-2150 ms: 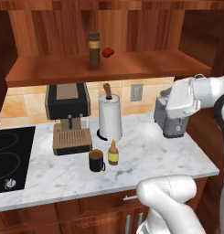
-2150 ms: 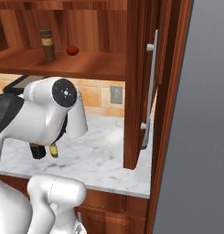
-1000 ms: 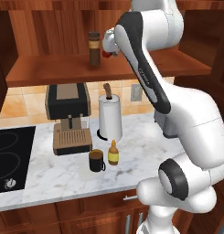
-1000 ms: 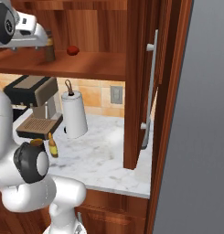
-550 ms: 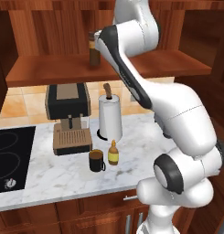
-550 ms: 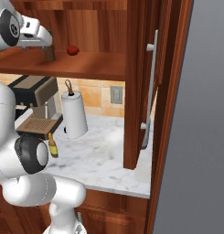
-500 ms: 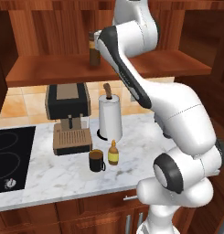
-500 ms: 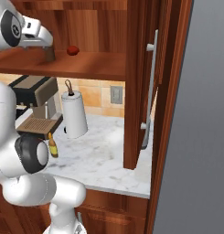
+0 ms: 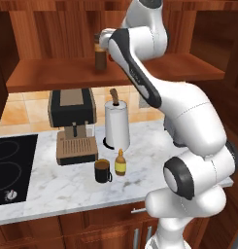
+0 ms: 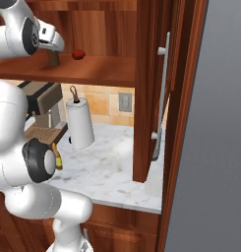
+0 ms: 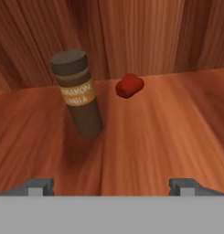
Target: Pick the cinnamon and honey bottle from the cabinet and place them next to the mug.
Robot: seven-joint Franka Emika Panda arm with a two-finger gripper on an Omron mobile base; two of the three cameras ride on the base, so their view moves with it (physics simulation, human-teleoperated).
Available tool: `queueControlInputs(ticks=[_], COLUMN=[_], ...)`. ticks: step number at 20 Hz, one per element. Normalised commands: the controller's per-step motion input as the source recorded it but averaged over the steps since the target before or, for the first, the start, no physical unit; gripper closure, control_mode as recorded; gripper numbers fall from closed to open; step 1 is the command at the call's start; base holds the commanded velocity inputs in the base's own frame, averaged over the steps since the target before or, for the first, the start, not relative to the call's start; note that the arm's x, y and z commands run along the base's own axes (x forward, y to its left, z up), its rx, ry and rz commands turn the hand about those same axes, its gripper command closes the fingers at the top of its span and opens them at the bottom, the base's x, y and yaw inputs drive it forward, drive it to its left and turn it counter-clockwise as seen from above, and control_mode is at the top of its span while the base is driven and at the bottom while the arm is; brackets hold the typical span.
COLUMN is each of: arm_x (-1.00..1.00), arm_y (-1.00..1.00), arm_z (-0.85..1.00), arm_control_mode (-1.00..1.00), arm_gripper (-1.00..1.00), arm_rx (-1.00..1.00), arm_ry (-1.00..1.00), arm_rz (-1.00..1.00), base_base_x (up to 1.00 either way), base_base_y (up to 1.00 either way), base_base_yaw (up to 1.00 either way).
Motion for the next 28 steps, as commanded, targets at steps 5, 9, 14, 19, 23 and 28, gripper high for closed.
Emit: queueControlInputs(ticks=[5,9,14,19,23,28], arm_x=[0.13,0.0,-0.01,0.0,0.03,0.04], arm_y=[0.13,0.28,0.07,-0.06,-0.02,0.0], arm_z=[-0.03,0.0,-0.03,0.0,0.0,0.02], arm_control_mode=[-1.0,-1.0,-1.0,-1.0,-1.0,-1.0], arm_gripper=[-1.0,-1.0,-1.0,-1.0,-1.0,-1.0], arm_rx=[0.08,0.0,-0.14,-0.07,-0.02,0.0], arm_ry=[-0.07,-0.1,-0.22,-0.02,0.04,0.1], arm_rz=[0.15,0.21,0.08,0.02,0.0,0.0], base_base_x=[0.0,0.0,0.0,0.0,0.0,0.0], base_base_y=[0.0,0.0,0.0,0.0,0.0,0.0], base_base_yaw=[0.0,0.0,0.0,0.0,0.0,0.0])
